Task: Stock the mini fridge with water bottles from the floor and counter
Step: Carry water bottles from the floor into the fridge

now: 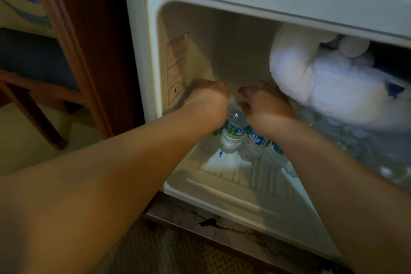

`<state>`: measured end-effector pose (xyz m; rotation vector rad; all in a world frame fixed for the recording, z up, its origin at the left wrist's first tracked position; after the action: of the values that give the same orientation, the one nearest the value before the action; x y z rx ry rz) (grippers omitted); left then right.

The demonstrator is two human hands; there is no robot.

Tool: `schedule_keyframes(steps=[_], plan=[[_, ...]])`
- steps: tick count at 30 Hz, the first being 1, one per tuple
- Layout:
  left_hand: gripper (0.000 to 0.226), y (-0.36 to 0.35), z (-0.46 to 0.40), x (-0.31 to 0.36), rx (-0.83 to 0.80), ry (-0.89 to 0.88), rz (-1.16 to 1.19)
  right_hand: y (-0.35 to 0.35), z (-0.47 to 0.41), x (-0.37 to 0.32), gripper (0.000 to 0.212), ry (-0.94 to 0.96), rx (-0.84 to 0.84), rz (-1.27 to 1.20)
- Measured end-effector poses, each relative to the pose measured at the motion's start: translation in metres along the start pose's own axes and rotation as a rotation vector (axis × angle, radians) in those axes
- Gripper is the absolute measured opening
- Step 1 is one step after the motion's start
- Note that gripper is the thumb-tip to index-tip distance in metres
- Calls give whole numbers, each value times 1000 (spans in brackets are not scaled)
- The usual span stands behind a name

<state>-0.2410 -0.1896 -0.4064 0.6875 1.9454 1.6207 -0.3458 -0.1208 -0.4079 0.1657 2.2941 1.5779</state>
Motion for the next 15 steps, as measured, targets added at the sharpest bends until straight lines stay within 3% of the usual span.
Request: schedule_keyframes(steps=[7, 15], plan=[[28, 7, -14, 6, 15, -42, -115, 0, -8, 2, 49, -69, -19, -168], [47, -4, -3, 3, 72, -37, 80, 0, 2, 5, 49, -90, 18, -213]])
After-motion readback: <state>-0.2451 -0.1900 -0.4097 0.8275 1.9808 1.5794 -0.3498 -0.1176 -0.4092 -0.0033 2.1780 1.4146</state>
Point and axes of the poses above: each hand's wrist, its own z-axis away from the middle knuckle, its own y-axis out of the back of the hand, x = y × z, the point moved 8 cm from there along -z, towards the middle knuckle, and after that the axes turned 11 degrees about -z, right-handed, at the moved point
